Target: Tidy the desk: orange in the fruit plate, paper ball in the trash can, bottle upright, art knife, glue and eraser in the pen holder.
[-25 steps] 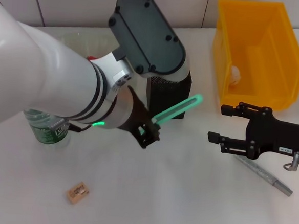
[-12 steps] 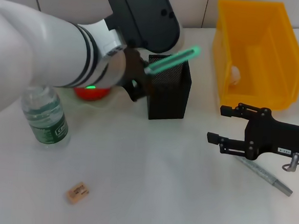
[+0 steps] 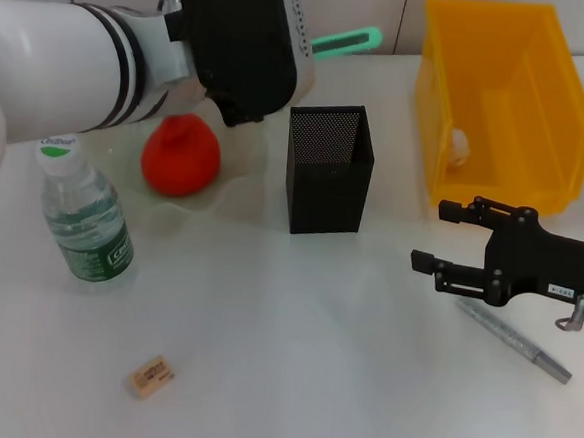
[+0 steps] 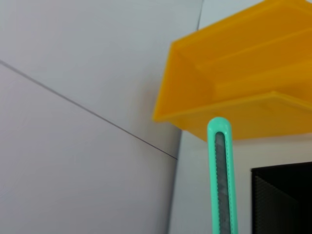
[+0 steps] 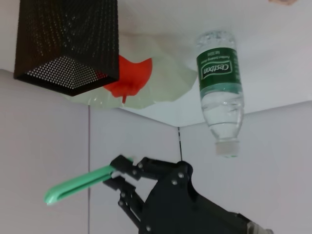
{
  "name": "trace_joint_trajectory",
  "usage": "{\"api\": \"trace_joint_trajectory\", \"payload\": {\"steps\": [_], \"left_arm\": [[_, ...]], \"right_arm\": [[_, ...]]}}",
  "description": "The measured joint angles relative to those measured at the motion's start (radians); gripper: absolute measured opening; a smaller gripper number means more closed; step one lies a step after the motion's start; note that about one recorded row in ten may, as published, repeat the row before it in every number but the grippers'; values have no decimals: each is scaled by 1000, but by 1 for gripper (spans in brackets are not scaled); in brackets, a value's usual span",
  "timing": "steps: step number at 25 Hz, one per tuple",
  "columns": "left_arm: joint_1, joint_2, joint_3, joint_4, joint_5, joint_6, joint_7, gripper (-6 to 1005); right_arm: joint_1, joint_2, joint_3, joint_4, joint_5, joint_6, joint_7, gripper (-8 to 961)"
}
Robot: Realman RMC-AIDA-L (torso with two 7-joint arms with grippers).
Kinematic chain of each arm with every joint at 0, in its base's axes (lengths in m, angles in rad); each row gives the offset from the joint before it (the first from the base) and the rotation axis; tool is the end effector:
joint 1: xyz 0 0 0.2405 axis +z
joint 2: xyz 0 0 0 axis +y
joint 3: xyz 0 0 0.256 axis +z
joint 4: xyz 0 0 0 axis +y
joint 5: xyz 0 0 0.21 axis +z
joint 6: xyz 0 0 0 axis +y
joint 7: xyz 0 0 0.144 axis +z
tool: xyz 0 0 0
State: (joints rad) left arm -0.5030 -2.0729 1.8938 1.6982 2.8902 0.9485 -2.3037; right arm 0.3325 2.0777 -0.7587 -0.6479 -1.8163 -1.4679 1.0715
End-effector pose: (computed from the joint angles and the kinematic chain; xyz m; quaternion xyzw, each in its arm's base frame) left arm -0.0663 0.3571 -0.0282 -0.9049 0.1716 0.1210 0.3701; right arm 0.3120 0.2929 0.0039 -0.9275 0.1634 0.2358 0.2397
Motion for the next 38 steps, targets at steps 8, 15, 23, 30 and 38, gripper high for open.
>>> {"api": "trace_joint_trajectory", "payload": {"steps": [8,15,23,30,38], "left_arm": [[80,-2,-12,-67,1,-305,336,209],[104,-3,-14,-226,1,-581,588,211],[105,1,-9,-350,0,-809,745,213],[153,1,30,-378,0,-949,868,215],[209,1,107,-379,0,-1045,975,217]], "right_arm": [[3,2,34,24,0,0,0,768],[7,4,78,44,2,-4,1,768],[6,2,103,79,31,-2,11,769],[-2,3,125,89,61,-10,20,769],[3,1,133,103,66,-10,23,768]]}}
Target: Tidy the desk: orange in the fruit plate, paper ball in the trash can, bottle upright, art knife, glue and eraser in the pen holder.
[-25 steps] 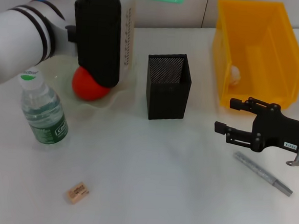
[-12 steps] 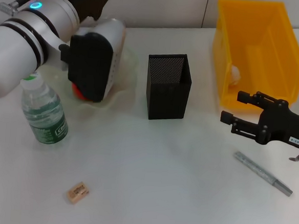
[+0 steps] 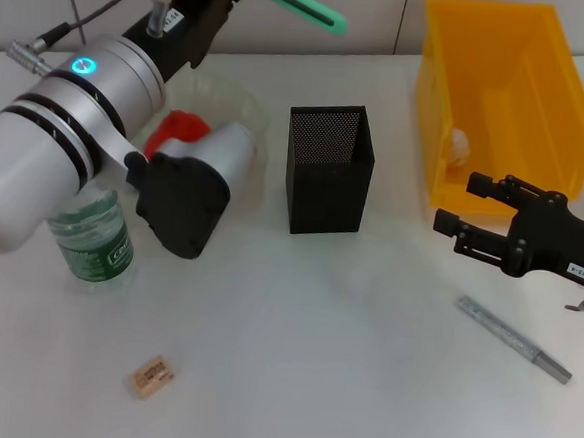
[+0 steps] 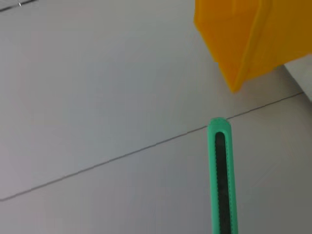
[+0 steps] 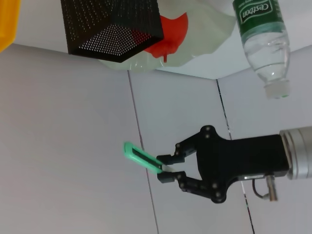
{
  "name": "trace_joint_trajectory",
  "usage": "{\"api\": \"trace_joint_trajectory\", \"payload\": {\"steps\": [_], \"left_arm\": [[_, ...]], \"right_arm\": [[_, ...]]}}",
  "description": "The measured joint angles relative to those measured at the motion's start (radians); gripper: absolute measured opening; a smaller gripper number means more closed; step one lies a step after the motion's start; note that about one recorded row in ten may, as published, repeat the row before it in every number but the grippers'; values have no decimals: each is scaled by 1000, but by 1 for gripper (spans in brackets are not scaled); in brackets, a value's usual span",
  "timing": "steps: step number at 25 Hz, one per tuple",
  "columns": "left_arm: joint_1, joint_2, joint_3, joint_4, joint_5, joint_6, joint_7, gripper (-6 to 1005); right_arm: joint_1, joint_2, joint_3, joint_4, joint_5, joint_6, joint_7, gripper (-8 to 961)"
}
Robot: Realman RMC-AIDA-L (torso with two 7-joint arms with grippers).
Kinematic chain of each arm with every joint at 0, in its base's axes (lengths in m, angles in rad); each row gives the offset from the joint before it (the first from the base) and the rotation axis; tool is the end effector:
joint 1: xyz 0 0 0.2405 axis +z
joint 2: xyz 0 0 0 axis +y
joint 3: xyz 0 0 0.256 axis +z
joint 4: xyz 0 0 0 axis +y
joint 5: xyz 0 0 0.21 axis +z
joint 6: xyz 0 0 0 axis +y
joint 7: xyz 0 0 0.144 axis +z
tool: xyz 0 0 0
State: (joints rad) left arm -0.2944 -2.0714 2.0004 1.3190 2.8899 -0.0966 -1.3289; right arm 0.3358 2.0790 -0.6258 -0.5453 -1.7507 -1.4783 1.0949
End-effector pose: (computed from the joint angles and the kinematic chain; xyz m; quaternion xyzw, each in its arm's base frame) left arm -0.1217 0.3667 -0.0419 -0.6345 0.5532 0.1948 0.5035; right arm 0.3208 0.2913 0.0108 -0.8807 0.2316 0.3025 0.2813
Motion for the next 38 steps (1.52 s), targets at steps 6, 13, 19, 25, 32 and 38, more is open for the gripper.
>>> {"api": "trace_joint_trajectory", "payload": {"steps": [6,13,19,25,32,38], "left_arm": [[19,-1,44,-9,0,-66,68,219],[16,-6,79,-80,-1,-168,161,220],[12,-7,100,-115,-2,-196,241,222],[-29,-8,113,-192,-1,-252,321,224],[-75,-9,116,-271,-1,-290,379,226],[-92,-9,116,-318,-1,-315,461,227]], "right_arm": [[2,0,0,2,1,3,2,768],[4,-1,2,2,7,2,12,769],[5,-2,2,2,14,-1,13,769],[8,-2,2,2,14,0,18,769],[5,-1,1,2,14,-1,27,768],[3,0,1,2,14,-1,28,768]]}}
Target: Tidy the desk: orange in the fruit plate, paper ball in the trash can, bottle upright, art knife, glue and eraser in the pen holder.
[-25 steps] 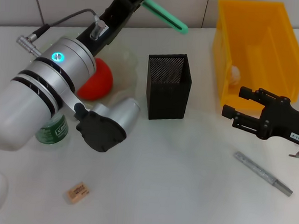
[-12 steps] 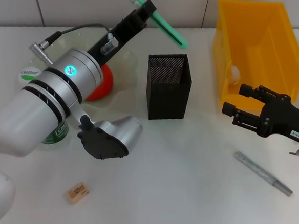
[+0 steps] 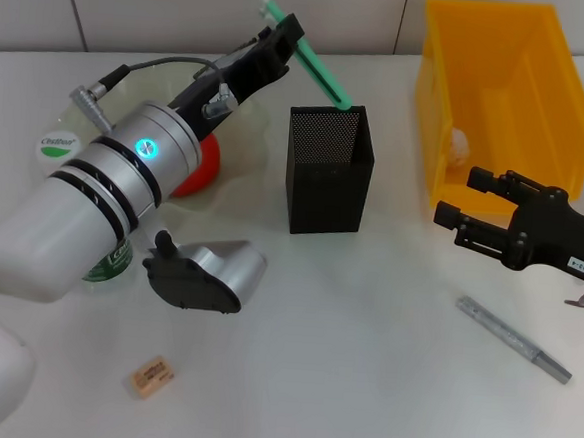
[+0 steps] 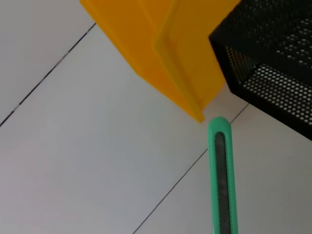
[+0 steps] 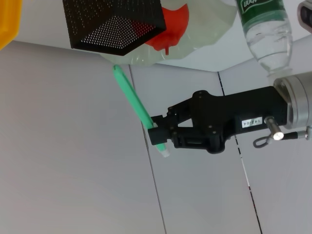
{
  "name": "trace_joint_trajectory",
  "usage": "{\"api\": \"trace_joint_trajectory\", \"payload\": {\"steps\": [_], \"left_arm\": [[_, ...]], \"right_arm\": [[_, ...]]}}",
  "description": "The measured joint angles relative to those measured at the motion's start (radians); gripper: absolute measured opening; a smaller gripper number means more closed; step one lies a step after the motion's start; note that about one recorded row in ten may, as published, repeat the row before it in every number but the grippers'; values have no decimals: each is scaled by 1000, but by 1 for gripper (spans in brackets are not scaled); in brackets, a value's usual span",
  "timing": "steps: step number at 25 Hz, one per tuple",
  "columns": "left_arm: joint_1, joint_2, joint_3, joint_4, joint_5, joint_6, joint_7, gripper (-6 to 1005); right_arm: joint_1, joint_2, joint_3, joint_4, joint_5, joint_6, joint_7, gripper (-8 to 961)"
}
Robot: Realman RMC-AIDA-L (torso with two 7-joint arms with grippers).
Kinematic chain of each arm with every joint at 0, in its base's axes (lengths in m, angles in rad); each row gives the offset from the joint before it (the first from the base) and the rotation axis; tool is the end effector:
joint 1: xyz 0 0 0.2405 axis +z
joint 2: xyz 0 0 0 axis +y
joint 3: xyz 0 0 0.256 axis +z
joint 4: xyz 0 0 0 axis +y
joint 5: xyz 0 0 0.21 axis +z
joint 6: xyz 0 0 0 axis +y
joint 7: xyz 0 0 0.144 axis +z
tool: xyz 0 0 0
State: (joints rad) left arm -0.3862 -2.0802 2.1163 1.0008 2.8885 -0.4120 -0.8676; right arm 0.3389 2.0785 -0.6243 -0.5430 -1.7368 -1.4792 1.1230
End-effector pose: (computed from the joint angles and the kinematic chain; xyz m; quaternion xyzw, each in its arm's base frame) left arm -0.1441 0.3601 -0.0847 -0.4515 0.7224 0.2778 0.4440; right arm 0.3194 0.2931 0.0123 -0.8744 0.2431 0.3125 0.2804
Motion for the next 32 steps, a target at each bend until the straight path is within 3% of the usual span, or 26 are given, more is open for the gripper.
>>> {"api": "trace_joint_trajectory", "payload": {"steps": [16,32], "left_arm": [[-25,0,14,-93,0,-91,134,232],[-42,0,87,-153,2,-181,184,236]], "right_arm": [[2,1,0,11,-1,-8,9,769],[-4,0,0,11,-1,-15,9,769]]}}
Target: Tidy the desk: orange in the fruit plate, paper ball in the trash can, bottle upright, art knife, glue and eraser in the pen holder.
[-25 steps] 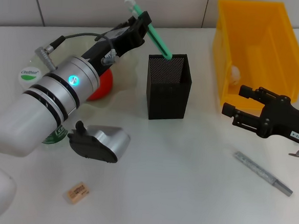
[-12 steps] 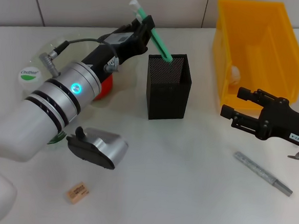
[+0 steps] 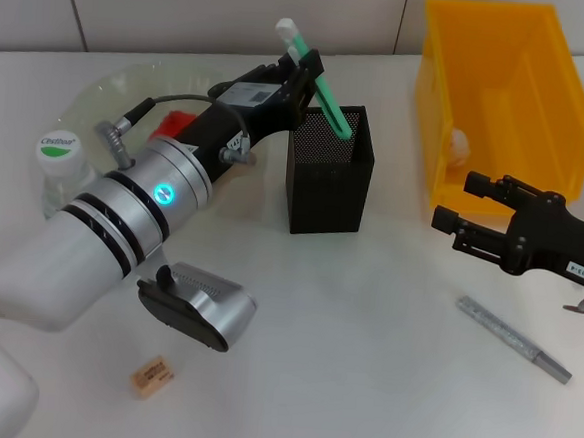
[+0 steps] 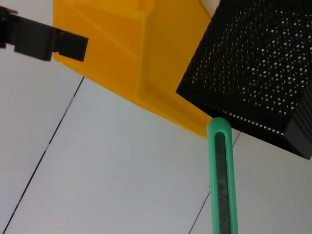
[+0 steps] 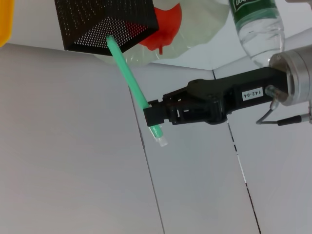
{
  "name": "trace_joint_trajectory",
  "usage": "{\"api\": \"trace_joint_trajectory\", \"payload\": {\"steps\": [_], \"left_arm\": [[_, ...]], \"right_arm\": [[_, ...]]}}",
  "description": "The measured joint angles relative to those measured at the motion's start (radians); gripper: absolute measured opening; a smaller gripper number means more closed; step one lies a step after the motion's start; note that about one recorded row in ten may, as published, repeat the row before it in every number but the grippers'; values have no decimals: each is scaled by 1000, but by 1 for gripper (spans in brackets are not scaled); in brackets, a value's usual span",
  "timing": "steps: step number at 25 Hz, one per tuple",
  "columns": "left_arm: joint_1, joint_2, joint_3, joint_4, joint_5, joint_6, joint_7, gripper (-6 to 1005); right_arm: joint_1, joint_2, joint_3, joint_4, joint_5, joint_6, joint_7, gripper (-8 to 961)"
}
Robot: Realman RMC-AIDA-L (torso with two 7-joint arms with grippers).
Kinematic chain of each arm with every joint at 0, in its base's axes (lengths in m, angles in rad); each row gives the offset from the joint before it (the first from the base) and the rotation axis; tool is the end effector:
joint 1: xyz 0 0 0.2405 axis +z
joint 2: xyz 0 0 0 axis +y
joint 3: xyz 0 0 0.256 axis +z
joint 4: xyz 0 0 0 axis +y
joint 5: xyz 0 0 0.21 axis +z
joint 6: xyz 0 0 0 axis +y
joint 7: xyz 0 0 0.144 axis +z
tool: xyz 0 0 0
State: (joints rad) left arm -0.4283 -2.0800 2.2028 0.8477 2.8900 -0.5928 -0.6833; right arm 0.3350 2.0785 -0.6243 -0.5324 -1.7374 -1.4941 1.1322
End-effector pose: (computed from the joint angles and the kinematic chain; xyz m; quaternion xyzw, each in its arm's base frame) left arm -0.1541 0.3482 -0.1020 -0.3468 0.7864 0.2930 0.4190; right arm 0.3192 0.2895 0.0103 -0.8728 0.2501 0.3191 0.2718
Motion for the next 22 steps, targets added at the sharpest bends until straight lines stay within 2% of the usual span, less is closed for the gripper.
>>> {"api": "trace_joint_trajectory", "payload": {"steps": [19,22], "left_arm": [[-19,0,2,-12,-7,-2,-27,241],[-20,0,1,-11,-7,-3,-30,305]], "right_arm": [[-4,1,0,0,1,-16,0,769],[-4,2,0,0,2,-15,0,768]]}}
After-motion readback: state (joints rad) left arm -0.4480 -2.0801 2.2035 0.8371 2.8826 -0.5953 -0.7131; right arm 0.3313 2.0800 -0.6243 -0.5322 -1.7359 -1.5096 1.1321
